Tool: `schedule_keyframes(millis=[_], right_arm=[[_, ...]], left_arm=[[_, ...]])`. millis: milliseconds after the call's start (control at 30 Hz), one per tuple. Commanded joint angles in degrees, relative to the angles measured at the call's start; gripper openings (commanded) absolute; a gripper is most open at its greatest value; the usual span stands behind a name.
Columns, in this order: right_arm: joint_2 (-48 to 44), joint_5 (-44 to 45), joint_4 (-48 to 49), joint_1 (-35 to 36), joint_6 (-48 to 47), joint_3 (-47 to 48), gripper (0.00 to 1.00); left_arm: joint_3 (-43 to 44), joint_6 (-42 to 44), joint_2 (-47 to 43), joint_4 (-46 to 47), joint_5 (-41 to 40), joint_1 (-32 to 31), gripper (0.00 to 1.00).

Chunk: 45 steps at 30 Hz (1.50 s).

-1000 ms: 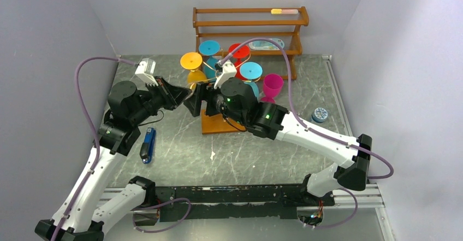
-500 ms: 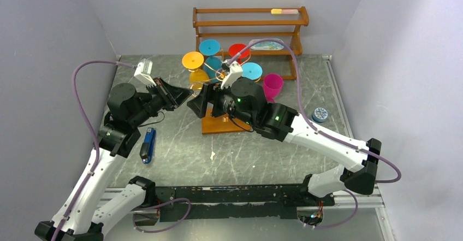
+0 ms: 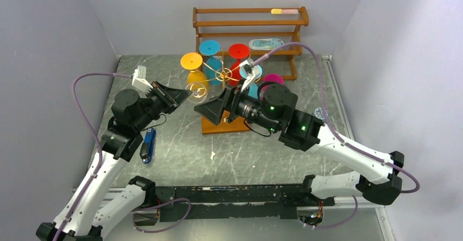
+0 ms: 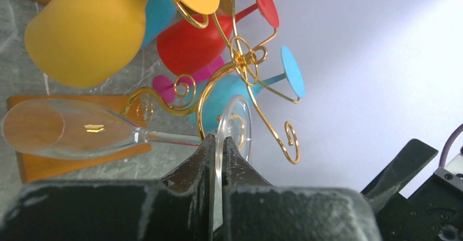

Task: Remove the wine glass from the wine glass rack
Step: Pick up the wine glass from the wine rack.

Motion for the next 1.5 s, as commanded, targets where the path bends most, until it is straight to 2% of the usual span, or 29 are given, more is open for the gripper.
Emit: schedule_keyframes(millis=[0, 100, 233, 300, 400, 667, 767, 967, 1233, 1467], right_arm=[[-1.9, -4.0, 1.9, 0.1, -1.1, -0.5, 0.83], [-4.7, -2.9, 3.4, 0.1, -0.1, -4.2, 0.83], [-10.6, 10.3, 5.8, 0.1, 5.3, -12.0, 0.83], [-13.4, 12.6, 8.1, 0.1, 5.8, -15.4, 0.83], [-15.8, 15.8, 6.1, 0.1, 6.6, -15.9, 0.83], [-19.5, 21.2, -1.7, 0.1, 7.4, -17.0, 0.83], [-21.6, 21.7, -1.2, 0.1, 8.0, -19.0, 0.84], [-24.4, 25.3, 2.1, 0.1, 12.0, -25.2, 0.85], [-24.1, 27.9, -3.2, 0.0, 8.4, -21.4, 0.86], [-28.5, 28.4, -0.9, 0.0, 7.8, -24.2, 0.88]], left_arm=[[-1.3, -4.3, -2.6, 3.3, -4.3, -0.1, 0.05], [-1.5, -6.7, -3.8, 4.1, -5.6, -0.1, 0.05], [-3.4, -10.2, -5.1, 6.2, -7.8, -0.1, 0.05], [-3.5, -10.6, -4.7, 6.0, -8.7, -0.1, 0.05], [-3.1, -11.1, -4.1, 5.8, -10.3, -0.1, 0.05], [-5.2, -14.5, -2.2, 13.5, -8.6, -0.1, 0.05], [-4.5, -13.7, -0.8, 13.4, -7.3, -0.1, 0.05], [-7.9, -15.5, -1.5, 19.4, -6.8, -0.1, 0.05], [-6.8, -14.0, 1.3, 22.0, -4.1, -0.7, 0.05], [-7.1, -13.9, 1.4, 22.9, -4.3, -2.5, 0.05]])
